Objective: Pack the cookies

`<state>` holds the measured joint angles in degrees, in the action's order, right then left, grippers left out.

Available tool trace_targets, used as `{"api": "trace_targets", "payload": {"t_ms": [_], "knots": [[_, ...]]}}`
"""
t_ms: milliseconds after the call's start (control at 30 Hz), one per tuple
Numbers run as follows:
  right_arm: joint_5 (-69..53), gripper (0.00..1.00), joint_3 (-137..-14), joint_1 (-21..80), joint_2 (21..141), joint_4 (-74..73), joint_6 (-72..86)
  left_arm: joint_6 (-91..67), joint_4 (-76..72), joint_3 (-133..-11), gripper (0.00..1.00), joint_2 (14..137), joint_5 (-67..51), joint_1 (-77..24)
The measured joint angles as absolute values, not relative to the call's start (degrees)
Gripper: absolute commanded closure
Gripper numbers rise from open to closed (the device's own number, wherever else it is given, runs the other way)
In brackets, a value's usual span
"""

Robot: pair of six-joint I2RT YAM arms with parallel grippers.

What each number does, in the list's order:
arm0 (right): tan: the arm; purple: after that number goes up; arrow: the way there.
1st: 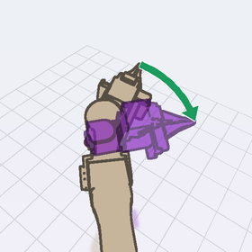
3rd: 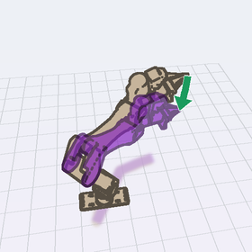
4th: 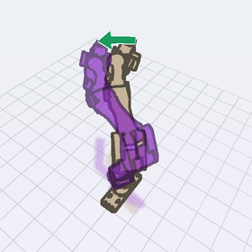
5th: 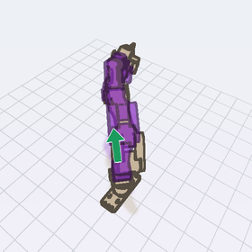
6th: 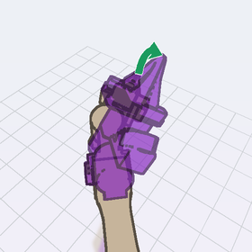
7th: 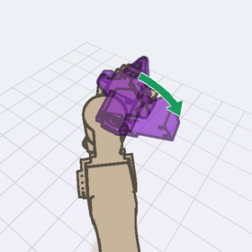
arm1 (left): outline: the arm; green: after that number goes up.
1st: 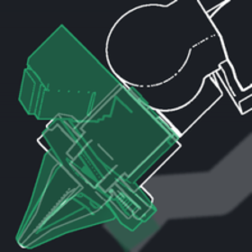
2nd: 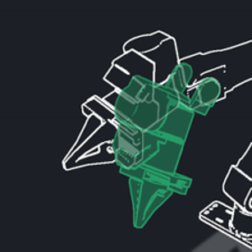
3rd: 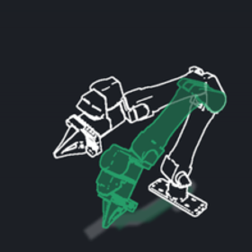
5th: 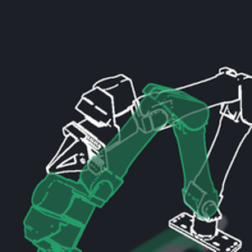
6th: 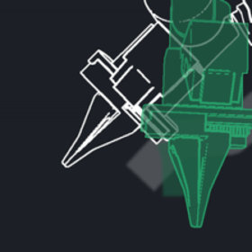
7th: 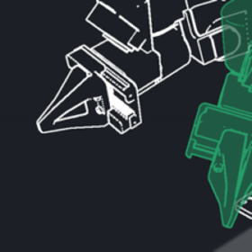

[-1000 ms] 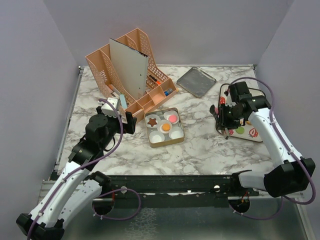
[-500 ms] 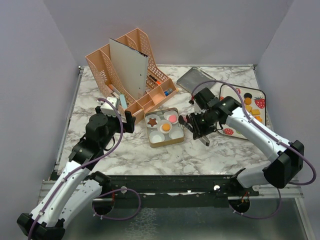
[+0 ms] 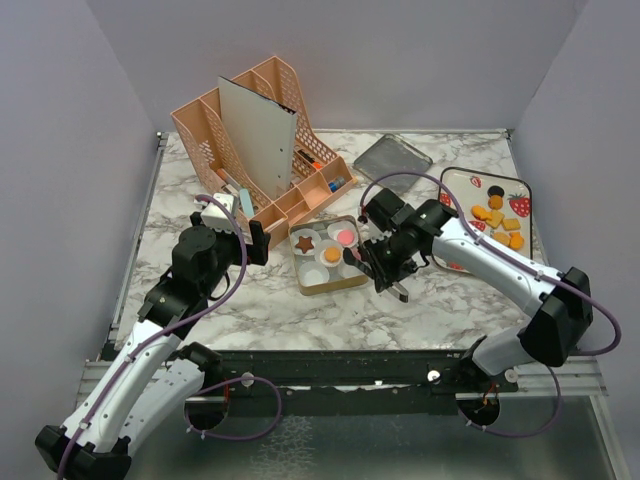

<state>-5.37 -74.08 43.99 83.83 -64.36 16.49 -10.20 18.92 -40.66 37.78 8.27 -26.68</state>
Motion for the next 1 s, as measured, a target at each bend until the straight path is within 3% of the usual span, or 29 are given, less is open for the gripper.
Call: {"api": "trace_targets", "payload": {"t_ms": [333,600,1000], "knots": [[-4.82,0.72,-73.6,44.31,86.52,-64.14,16.47,-10.2,18.92,-40.66,0.01,37.78,8.25,-26.61],[-4.36,0.61,-73.56,44.66,87.55,-64.12,16.43,-10.2,18.92,-40.66,0.01,37.78,8.23,-26.59],[-3.66,0.56,-73.54,45.06,87.96,-64.07,16.38,-10.2,18.92,-40.66,0.01,37.78,8.23,-26.59]]}}
